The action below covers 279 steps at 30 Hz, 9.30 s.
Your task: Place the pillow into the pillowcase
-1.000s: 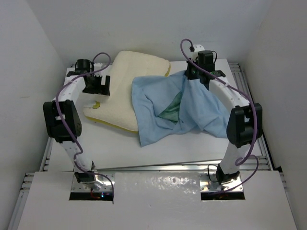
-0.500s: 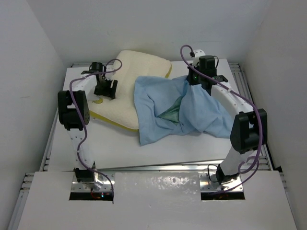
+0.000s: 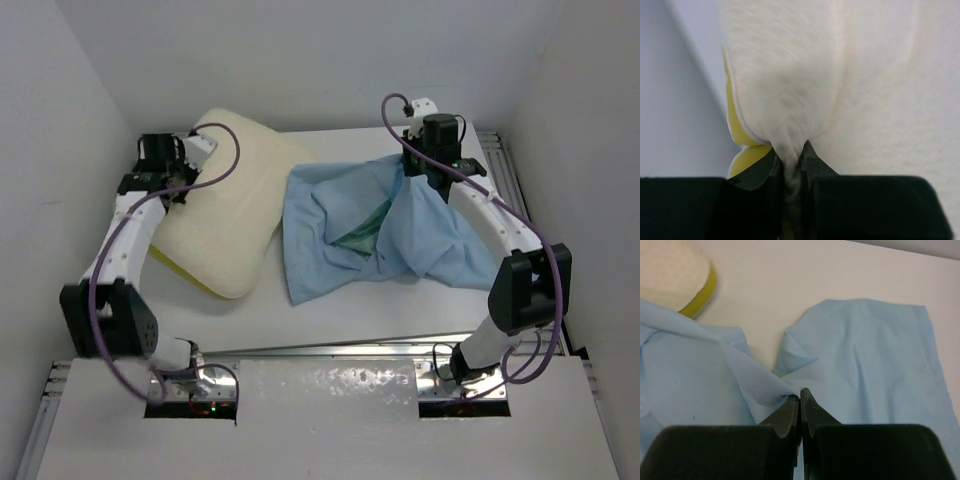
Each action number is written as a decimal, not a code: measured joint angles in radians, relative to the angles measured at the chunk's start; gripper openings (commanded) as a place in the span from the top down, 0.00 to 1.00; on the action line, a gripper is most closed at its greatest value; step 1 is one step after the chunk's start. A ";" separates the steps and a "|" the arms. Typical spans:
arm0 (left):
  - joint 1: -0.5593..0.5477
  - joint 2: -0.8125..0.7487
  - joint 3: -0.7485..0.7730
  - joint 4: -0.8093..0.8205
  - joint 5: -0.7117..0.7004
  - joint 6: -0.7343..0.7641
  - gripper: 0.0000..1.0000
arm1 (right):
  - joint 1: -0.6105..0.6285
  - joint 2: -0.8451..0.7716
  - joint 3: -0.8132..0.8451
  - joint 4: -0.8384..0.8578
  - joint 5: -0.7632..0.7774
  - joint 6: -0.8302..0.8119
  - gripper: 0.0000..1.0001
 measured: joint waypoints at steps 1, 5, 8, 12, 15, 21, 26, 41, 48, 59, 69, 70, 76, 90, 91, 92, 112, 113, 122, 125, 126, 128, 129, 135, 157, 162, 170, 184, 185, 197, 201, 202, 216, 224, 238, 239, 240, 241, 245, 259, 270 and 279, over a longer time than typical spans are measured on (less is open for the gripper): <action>-0.005 -0.069 0.005 -0.002 -0.026 0.040 1.00 | 0.000 -0.004 0.000 -0.005 0.010 -0.005 1.00; -0.051 -0.227 0.143 -0.027 -0.111 0.176 1.00 | 0.000 -0.010 0.000 -0.010 0.045 -0.019 1.00; -0.148 -0.282 0.236 -0.039 -0.178 0.270 1.00 | 0.000 -0.010 -0.007 -0.007 0.043 -0.014 1.00; -0.287 -0.331 0.322 -0.147 -0.165 0.369 1.00 | 0.000 -0.008 -0.010 -0.008 0.016 0.001 1.00; -0.348 -0.345 0.407 -0.285 -0.094 0.389 1.00 | 0.003 0.002 0.021 -0.015 -0.010 0.009 1.00; -0.389 -0.360 0.524 -0.515 0.030 0.323 1.00 | 0.043 0.020 0.106 -0.011 -0.048 0.006 1.00; -0.393 -0.344 0.633 -0.602 0.133 0.245 1.00 | 0.106 0.082 0.245 -0.019 -0.080 0.009 1.00; -0.393 -0.340 0.680 -0.601 0.224 0.086 1.00 | 0.104 0.267 0.492 -0.098 -0.094 -0.011 1.00; -0.393 -0.366 0.432 -0.478 0.158 -0.101 1.00 | 0.101 0.139 0.309 -0.098 -0.161 -0.076 1.00; -0.296 -0.306 0.063 -0.234 0.000 -0.211 1.00 | 0.100 0.014 0.142 -0.108 -0.142 -0.290 1.00; -0.296 -0.264 0.064 -0.114 0.065 -0.241 1.00 | 0.143 -0.026 0.026 -0.091 -0.084 -0.392 1.00; -0.298 -0.257 0.064 -0.108 0.067 -0.233 1.00 | 0.156 -0.026 0.027 -0.080 -0.083 -0.390 1.00; -0.324 -0.241 0.064 -0.090 0.077 -0.193 1.00 | 0.206 0.086 0.211 -0.091 -0.101 -0.364 1.00; -0.324 -0.230 0.000 -0.024 0.082 -0.161 1.00 | 0.267 0.462 0.652 -0.175 0.165 -0.351 1.00; -0.324 -0.230 -0.001 -0.024 0.083 -0.160 1.00 | 0.260 0.491 0.693 -0.187 0.188 -0.339 1.00; -0.324 -0.231 -0.003 -0.025 0.084 -0.156 1.00 | 0.249 0.512 0.723 -0.191 0.212 -0.327 1.00; -0.332 -0.240 -0.017 -0.029 0.127 -0.136 1.00 | 0.246 0.395 0.526 -0.156 0.047 -0.345 1.00; -0.334 -0.237 -0.017 -0.023 0.127 -0.142 1.00 | 0.249 0.395 0.526 -0.162 0.024 -0.356 1.00; -0.279 -0.084 -0.015 0.119 0.017 -0.253 0.86 | 0.249 0.373 0.491 -0.242 -0.024 -0.301 0.01; -0.230 0.025 0.006 0.133 -0.017 -0.266 0.25 | 0.196 0.332 0.481 -0.270 -0.020 -0.177 0.01; -0.220 0.055 0.013 0.143 -0.023 -0.273 0.17 | 0.171 0.288 0.439 -0.261 -0.014 -0.143 0.02; -0.204 0.088 0.026 0.148 -0.021 -0.288 0.00 | 0.122 0.140 0.286 -0.229 0.009 -0.091 0.33; -0.203 0.088 0.030 0.145 -0.012 -0.294 0.00 | 0.097 0.041 0.182 -0.209 0.022 -0.068 0.57; -0.312 0.002 0.147 0.119 -0.006 -0.210 0.16 | 0.054 -0.336 -0.199 -0.142 0.058 0.091 0.83; -0.805 -0.220 -0.321 0.111 -0.001 0.155 0.00 | 0.040 -0.199 -0.700 0.320 -0.036 0.549 0.44; -0.798 -0.182 -0.450 0.278 0.070 0.119 0.00 | 0.040 -0.134 -0.677 0.329 -0.056 0.653 0.43; -0.710 0.031 -0.397 0.475 0.080 0.042 0.00 | 0.040 -0.115 -0.687 0.377 -0.036 0.794 0.46; -0.668 0.007 -0.377 0.392 0.260 0.174 0.00 | 0.034 -0.231 -0.786 0.430 0.069 1.042 0.36; -0.659 0.007 -0.344 0.348 0.286 0.180 0.00 | 0.034 -0.232 -0.792 0.436 0.075 1.057 0.36; -0.716 0.072 -0.418 0.466 0.208 0.134 0.02 | 0.031 -0.021 -0.752 0.550 0.098 1.139 0.50; -0.721 0.075 -0.459 0.554 0.189 0.158 0.50 | 0.032 0.060 -0.713 0.576 0.112 1.148 0.87; -0.723 0.075 -0.466 0.570 0.185 0.171 0.59 | 0.032 0.072 -0.708 0.579 0.117 1.146 0.94; -0.723 0.034 -0.365 0.439 0.080 0.174 1.00 | -0.027 -0.306 -0.720 0.331 0.060 0.649 1.00; -0.739 -0.026 -0.323 0.327 0.001 0.225 1.00 | -0.051 -0.312 -0.514 -0.139 -0.121 0.369 1.00; -0.789 -0.026 -0.340 0.327 -0.051 0.254 1.00 | -0.042 -0.486 -0.426 -0.471 -0.135 0.266 0.56; -0.793 -0.026 -0.352 0.335 -0.051 0.257 1.00 | -0.030 -0.491 -0.426 -0.428 -0.137 0.270 0.60; -0.798 -0.027 -0.369 0.344 -0.050 0.262 1.00 | -0.012 -0.489 -0.426 -0.376 -0.136 0.272 0.63; -0.802 -0.027 -0.387 0.354 -0.051 0.270 1.00 | 0.016 -0.475 -0.426 -0.321 -0.130 0.271 0.63; -0.814 -0.027 -0.438 0.385 -0.061 0.297 1.00 | 0.104 -0.319 -0.355 -0.188 -0.117 0.261 0.58; -0.816 -0.020 -0.439 0.404 -0.071 0.299 1.00 | 0.119 0.159 -0.098 0.062 -0.123 0.299 0.67; -0.818 -0.014 -0.410 0.399 -0.100 0.294 1.00 | 0.118 0.278 0.019 0.018 -0.151 0.252 1.00; -0.819 -0.014 -0.338 0.389 -0.134 0.304 1.00 | 0.118 -0.041 -0.057 -0.172 -0.393 0.084 1.00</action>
